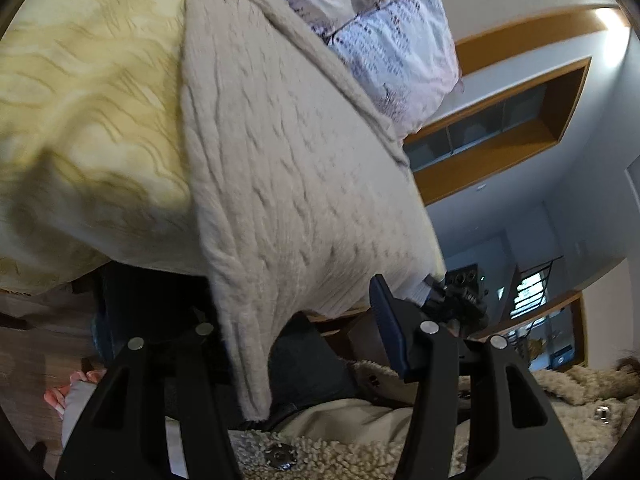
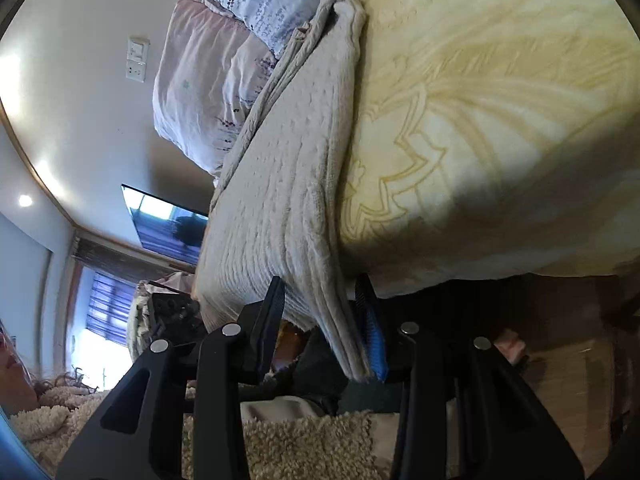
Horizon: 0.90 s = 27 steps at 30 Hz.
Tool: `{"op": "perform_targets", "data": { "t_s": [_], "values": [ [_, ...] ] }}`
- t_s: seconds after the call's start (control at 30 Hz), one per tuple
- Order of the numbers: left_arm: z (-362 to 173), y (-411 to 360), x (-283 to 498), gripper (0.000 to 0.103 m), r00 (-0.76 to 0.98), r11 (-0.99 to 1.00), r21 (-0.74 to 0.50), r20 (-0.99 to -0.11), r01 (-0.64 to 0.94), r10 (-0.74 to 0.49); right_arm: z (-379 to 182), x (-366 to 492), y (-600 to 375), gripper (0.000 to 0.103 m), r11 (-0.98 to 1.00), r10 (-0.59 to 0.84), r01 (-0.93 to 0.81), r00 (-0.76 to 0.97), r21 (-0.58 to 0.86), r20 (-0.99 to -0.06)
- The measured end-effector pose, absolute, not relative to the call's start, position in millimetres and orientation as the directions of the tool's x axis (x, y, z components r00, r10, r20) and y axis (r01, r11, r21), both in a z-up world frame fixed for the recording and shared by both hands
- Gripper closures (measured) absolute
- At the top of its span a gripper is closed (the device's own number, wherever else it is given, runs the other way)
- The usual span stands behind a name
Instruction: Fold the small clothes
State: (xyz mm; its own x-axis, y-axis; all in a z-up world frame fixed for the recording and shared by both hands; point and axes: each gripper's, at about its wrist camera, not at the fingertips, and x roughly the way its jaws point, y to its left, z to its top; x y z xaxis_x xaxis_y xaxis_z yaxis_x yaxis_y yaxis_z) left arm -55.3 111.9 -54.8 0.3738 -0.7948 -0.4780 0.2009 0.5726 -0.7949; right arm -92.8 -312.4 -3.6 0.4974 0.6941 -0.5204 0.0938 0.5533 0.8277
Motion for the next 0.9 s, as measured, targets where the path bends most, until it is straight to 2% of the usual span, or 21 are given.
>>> {"op": "perform_targets", "data": {
  "t_s": [0.03,0.07,0.13,0.17,0.2,0.27,0.43,0.6,0.9],
  "values": [
    [-56,109,-55,0.055,0.364,0.579,-0.791,-0.488,0.201,-0.793,-4,-94,-313,0.065,0.558,0.697,0.083,0.493,0.826,-0.52],
    [-58,107,-55,0.06,0.358,0.584,-0.786,-0.496,0.201,-0.791,-3,-95,-311,0.072,0.562,0.7,0.071,0.491,0.824,-0.519],
    [-59,106,-54,0.072,0.353,0.587,-0.784,-0.5,0.201,-0.79,2,-96,-307,0.084,0.568,0.705,0.044,0.49,0.822,-0.513],
    [-59,107,-54,0.082,0.35,0.582,-0.788,-0.498,0.199,-0.794,5,-97,-306,0.092,0.571,0.708,0.028,0.49,0.821,-0.509],
    [-58,110,-54,0.091,0.35,0.58,-0.79,-0.496,0.198,-0.795,10,-98,-304,0.093,0.577,0.71,0.004,0.493,0.817,-0.504],
    [-55,112,-56,0.095,0.351,0.582,-0.786,-0.495,0.208,-0.795,21,-101,-302,0.094,0.585,0.713,-0.04,0.502,0.81,-0.49],
    [-16,123,-61,0.097,0.403,0.586,-0.75,-0.456,0.306,-0.794,62,-98,-300,0.094,0.602,0.682,-0.126,0.595,0.788,-0.426],
    [31,139,-48,0.098,0.498,0.612,-0.704,-0.41,0.359,-0.764,108,-82,-298,0.095,0.685,0.567,-0.152,0.725,0.712,-0.391],
    [83,147,12,0.098,0.671,0.753,-0.59,-0.436,0.29,-0.6,149,-39,-292,0.095,0.842,0.347,-0.085,0.842,0.533,-0.413]
  ]
}}
